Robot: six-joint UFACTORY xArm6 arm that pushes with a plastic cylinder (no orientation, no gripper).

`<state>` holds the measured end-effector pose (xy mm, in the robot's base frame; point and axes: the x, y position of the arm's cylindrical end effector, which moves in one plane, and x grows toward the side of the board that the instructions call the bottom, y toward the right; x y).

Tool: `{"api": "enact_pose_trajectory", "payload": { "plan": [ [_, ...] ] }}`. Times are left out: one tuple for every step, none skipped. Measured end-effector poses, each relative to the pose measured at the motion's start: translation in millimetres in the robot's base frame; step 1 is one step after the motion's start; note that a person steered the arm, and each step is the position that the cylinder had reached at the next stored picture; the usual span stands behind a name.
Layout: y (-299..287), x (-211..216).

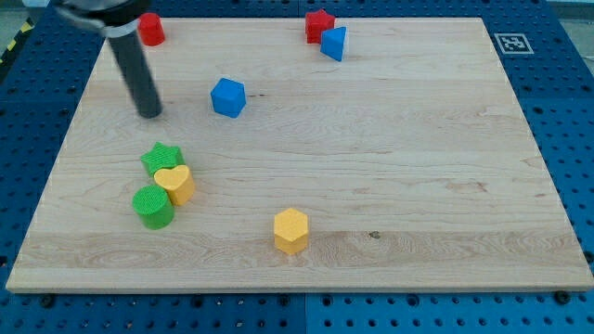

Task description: Slide the green circle in between the yellow blocks

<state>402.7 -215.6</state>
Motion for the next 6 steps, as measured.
{"api": "enact_pose_trajectory", "payload": {
  "plan": [
    [-32, 59],
    [-6, 140],
    [10, 160],
    [21, 153],
    [69, 147],
    [117, 152]
  ]
}}
